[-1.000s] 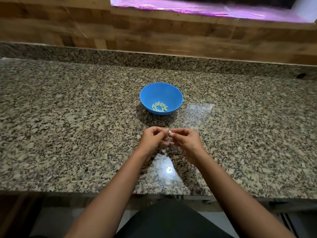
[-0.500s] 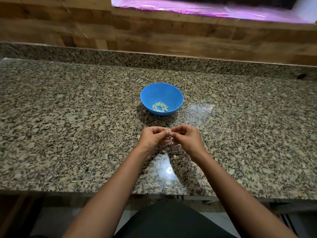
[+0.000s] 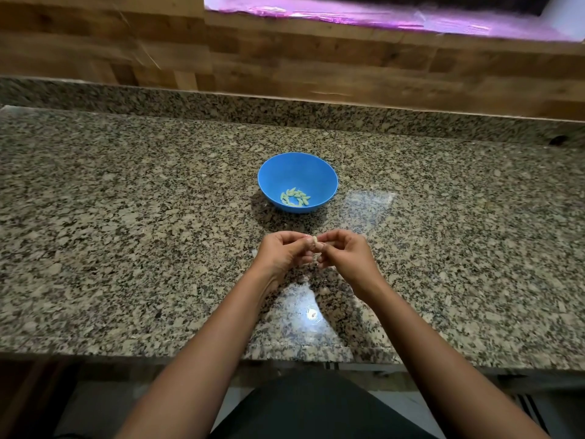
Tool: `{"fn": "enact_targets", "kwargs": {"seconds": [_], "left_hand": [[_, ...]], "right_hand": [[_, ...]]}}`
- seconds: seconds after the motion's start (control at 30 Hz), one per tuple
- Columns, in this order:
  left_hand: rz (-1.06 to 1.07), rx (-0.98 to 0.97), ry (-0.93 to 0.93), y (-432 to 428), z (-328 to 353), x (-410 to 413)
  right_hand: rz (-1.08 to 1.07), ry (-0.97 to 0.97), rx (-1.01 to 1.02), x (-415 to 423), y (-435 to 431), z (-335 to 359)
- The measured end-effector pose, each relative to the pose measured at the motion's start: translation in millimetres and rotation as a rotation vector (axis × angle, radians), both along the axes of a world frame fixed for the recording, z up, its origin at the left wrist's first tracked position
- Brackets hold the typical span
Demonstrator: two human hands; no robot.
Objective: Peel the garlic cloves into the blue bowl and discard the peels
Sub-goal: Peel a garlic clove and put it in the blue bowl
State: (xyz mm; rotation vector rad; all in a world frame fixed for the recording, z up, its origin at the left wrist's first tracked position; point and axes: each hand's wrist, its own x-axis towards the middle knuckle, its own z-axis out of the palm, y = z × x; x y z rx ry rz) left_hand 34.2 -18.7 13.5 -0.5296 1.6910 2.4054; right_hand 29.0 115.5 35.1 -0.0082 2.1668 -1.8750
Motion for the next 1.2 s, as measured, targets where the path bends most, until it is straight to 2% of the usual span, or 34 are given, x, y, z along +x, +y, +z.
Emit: {"fn": "enact_targets", "kwargs": {"seconds": [0.27, 0.47, 0.53, 0.63, 0.87, 1.07, 1.2], "left_hand": [[0.023, -0.11, 0.003, 6.9, 1.3, -3.2], [-0.043, -0.263, 0.008, 3.2, -1.5, -5.2], [-0.067, -0.371, 0.013, -0.8, -6.2, -5.8], [-0.119, -0.51, 0.033, -4.9, -10.9, -4.4], [-0.123, -0.384, 0.061, -2.0, -4.6, -0.5], [-0.078, -0.372, 0.04, 0.8, -3.8, -2.0], [-0.046, -0.269, 0.01, 2.9, -1.5, -2.9]], "right_hand": [[-0.001, 0.031, 0.072, -1.6, -2.3, -3.6], [-0.024, -0.093, -0.164, -3.8, 2.4, -2.9], [-0.012, -0.152, -0.234, -5.2, 5.6, -2.8], [0.001, -0.198, -0.237, -6.5, 8.7, -5.9], [0.018, -0.16, -0.116, -3.9, 7.1, -10.8], [0.051, -0.08, -0.005, -1.3, 5.2, -3.3], [0.055, -0.046, 0.055, -3.2, 4.1, -2.3]]}}
